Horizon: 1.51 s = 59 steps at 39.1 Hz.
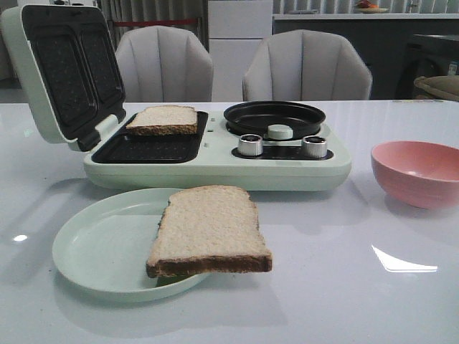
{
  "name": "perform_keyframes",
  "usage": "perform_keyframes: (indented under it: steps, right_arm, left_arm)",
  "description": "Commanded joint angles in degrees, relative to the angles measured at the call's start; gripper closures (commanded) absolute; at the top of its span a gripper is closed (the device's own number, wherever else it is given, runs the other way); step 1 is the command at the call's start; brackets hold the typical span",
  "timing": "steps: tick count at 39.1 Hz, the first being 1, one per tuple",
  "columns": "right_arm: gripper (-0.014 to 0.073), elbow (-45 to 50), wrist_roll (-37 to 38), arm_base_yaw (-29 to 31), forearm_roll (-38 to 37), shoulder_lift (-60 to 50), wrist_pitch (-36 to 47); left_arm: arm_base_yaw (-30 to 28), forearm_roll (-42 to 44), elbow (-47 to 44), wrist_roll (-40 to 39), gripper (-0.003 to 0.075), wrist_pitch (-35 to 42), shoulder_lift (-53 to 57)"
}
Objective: Make breakfast with bread and shrimp
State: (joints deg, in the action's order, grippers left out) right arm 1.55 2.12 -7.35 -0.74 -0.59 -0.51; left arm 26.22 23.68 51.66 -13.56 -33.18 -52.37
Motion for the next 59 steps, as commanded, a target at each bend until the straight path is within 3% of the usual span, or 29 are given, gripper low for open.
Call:
perform_keyframes:
  steps: [1, 18, 31, 38, 59]
  right_arm:
    - [0.0445, -1.0, -0.3, 0.3, -0.4, -1.2, 4.5]
    - [0.0445, -1.0, -0.3, 0.3, -0.4, -1.2, 4.5]
    - [0.0445, -1.0, -0.3, 0.3, -0.4, -1.2, 4.5]
    - [0.0445, -1.0, -0.3, 0.3, -0.4, -1.2, 4.5]
    - [0.0445, -1.0, -0.3, 0.3, -0.4, -1.2, 4.5]
  left_arm:
    - [-1.4, -4.2, -1.8, 3.6, 0.0102, 4.3, 4.3]
    - [-15.3, -24.0, -15.4, 16.9, 0.0102, 8.4, 22.4]
    - [-15.1, -26.3, -24.7, 16.6, 0.0102, 6.8, 37.7]
    - [-13.5, -26.7, -30.1, 16.6, 0.0102, 11.7, 43.8]
    - [-10.3, -28.0, -31.7, 16.6, 0.0102, 15.9, 45.7]
